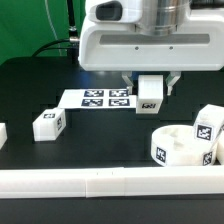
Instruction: Assemble stool
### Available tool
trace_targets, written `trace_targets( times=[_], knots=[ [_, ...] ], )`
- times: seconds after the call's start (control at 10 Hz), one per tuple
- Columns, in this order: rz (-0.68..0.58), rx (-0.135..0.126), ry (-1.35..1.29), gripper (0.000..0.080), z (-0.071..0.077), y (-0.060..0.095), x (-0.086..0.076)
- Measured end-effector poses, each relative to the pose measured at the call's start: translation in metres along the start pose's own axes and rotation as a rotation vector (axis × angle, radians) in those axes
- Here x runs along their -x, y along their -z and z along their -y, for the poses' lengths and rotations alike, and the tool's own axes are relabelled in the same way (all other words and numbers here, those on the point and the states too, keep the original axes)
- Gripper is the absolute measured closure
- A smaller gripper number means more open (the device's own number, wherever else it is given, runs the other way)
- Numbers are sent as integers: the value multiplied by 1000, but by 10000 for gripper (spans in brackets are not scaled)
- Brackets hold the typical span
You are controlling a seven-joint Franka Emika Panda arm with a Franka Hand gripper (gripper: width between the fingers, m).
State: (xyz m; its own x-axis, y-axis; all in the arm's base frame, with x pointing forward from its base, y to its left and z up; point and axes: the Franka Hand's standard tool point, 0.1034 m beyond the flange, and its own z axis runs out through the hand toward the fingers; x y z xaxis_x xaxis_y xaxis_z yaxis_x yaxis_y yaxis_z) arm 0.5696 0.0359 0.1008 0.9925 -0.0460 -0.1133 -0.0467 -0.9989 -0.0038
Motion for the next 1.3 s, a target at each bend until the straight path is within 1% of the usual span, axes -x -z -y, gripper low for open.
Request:
trace_targets(
  times=[0.1,0.2,0.3,0.4,0.5,0.7,0.8,1.0,1.1,1.3],
  knots=[
    [-35,-4,11,462,-1,7,1],
    [-129,-9,14,462,1,19,-5],
    [-218,-13,18,462,3,23,-6],
    [-266,-12,18,462,2,20,-6],
    [-353,-12,19,462,2,21,-10],
    [-478,-10,27,462,2,21,-12],
    [-584,-4,52,462,5,25,-16],
    [-759,2,73,462,7,29,-19],
    [-733,8,77,462,6,14,-13],
    [-712,11,85,462,6,13,-13]
  ],
)
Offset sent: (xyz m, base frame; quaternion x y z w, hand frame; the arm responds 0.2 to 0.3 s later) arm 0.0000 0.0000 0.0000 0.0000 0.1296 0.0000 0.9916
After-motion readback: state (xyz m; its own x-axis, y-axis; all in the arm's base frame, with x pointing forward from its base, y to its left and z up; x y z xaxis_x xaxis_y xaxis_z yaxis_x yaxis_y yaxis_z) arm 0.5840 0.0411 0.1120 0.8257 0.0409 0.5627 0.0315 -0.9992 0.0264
